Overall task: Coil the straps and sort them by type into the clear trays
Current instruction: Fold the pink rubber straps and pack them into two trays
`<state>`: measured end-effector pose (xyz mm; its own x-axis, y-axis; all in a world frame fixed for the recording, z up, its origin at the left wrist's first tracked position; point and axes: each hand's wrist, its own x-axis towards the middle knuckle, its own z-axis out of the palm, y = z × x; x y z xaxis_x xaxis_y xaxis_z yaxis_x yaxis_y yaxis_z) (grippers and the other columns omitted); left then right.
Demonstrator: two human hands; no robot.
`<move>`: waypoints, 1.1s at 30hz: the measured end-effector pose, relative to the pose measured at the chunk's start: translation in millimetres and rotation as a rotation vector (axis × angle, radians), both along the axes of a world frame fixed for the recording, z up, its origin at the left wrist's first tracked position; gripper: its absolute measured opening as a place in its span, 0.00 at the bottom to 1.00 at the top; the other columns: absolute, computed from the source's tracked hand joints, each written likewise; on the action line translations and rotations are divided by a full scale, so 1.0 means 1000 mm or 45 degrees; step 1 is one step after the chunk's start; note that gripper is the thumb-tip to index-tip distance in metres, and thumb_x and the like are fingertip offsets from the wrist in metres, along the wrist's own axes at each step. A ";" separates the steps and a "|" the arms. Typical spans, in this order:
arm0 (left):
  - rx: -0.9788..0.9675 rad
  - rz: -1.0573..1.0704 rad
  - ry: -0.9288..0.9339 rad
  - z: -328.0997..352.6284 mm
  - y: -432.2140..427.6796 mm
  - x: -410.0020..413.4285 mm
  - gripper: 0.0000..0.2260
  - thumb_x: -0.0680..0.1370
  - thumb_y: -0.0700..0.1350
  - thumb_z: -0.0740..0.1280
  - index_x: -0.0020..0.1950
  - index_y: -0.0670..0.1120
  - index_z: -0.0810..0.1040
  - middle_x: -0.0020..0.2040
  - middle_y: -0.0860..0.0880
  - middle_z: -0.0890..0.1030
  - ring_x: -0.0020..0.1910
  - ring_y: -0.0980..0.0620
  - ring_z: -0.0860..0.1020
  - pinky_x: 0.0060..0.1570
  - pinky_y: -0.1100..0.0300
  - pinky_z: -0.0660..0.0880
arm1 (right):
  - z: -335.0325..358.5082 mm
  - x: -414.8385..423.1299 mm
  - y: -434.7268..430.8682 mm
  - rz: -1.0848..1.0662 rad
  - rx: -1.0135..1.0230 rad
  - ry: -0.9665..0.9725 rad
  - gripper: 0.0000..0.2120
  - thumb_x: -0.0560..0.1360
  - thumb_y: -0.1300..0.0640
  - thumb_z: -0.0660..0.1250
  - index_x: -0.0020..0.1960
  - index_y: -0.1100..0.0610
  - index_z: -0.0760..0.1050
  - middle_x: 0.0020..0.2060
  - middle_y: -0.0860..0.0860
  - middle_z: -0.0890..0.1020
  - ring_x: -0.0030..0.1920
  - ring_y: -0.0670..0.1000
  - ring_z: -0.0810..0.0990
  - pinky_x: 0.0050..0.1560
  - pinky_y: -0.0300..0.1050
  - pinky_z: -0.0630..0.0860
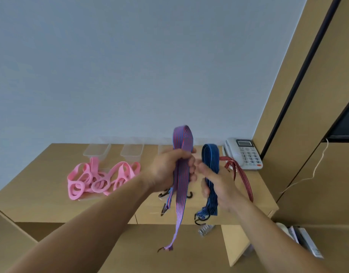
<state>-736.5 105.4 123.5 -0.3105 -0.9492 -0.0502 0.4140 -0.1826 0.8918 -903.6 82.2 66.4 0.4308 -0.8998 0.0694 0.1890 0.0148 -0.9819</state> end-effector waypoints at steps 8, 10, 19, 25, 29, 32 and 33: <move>-0.164 0.334 0.160 0.063 -0.038 0.017 0.07 0.80 0.37 0.55 0.49 0.44 0.72 0.36 0.47 0.75 0.25 0.50 0.70 0.28 0.60 0.69 | -0.040 0.027 0.017 0.170 0.064 0.332 0.14 0.67 0.54 0.77 0.45 0.63 0.79 0.26 0.65 0.73 0.21 0.53 0.67 0.26 0.42 0.68; -0.169 0.435 0.143 0.067 -0.044 0.021 0.07 0.79 0.37 0.55 0.49 0.44 0.72 0.36 0.48 0.74 0.24 0.52 0.68 0.27 0.62 0.66 | -0.049 0.028 0.016 0.193 0.107 0.373 0.13 0.70 0.53 0.76 0.48 0.61 0.81 0.27 0.64 0.74 0.22 0.53 0.66 0.26 0.43 0.69; -0.124 0.710 -0.833 0.021 -0.052 0.059 0.05 0.76 0.36 0.61 0.45 0.45 0.73 0.24 0.54 0.75 0.22 0.54 0.63 0.23 0.65 0.60 | -0.042 0.013 0.005 -0.062 0.057 0.325 0.06 0.77 0.62 0.67 0.41 0.57 0.78 0.35 0.59 0.79 0.22 0.51 0.68 0.27 0.44 0.67; -0.083 0.043 -0.496 -0.029 -0.022 0.047 0.19 0.73 0.57 0.67 0.52 0.41 0.79 0.46 0.42 0.82 0.39 0.49 0.76 0.39 0.56 0.75 | 0.020 0.022 -0.001 -0.019 -0.128 0.140 0.07 0.73 0.57 0.71 0.43 0.62 0.79 0.31 0.55 0.81 0.21 0.52 0.70 0.25 0.42 0.68; -0.342 -0.344 -0.613 -0.038 -0.002 0.040 0.11 0.78 0.49 0.68 0.51 0.42 0.80 0.45 0.48 0.83 0.42 0.53 0.80 0.46 0.61 0.75 | 0.038 0.025 -0.005 -0.067 -0.126 0.111 0.02 0.76 0.61 0.70 0.44 0.60 0.80 0.24 0.51 0.76 0.20 0.51 0.68 0.25 0.42 0.66; -0.191 -0.001 -0.843 -0.038 -0.001 0.037 0.15 0.72 0.50 0.72 0.47 0.38 0.79 0.35 0.44 0.79 0.28 0.51 0.75 0.30 0.61 0.70 | 0.042 0.024 -0.006 -0.027 -0.088 0.099 0.05 0.73 0.59 0.72 0.47 0.60 0.78 0.22 0.51 0.73 0.20 0.51 0.67 0.25 0.41 0.66; -0.172 0.091 -0.838 -0.036 -0.002 0.037 0.09 0.74 0.47 0.71 0.43 0.42 0.79 0.32 0.47 0.78 0.26 0.53 0.72 0.29 0.61 0.67 | 0.041 0.023 -0.005 -0.016 -0.065 0.076 0.06 0.72 0.57 0.72 0.46 0.59 0.78 0.24 0.51 0.74 0.21 0.51 0.67 0.25 0.41 0.66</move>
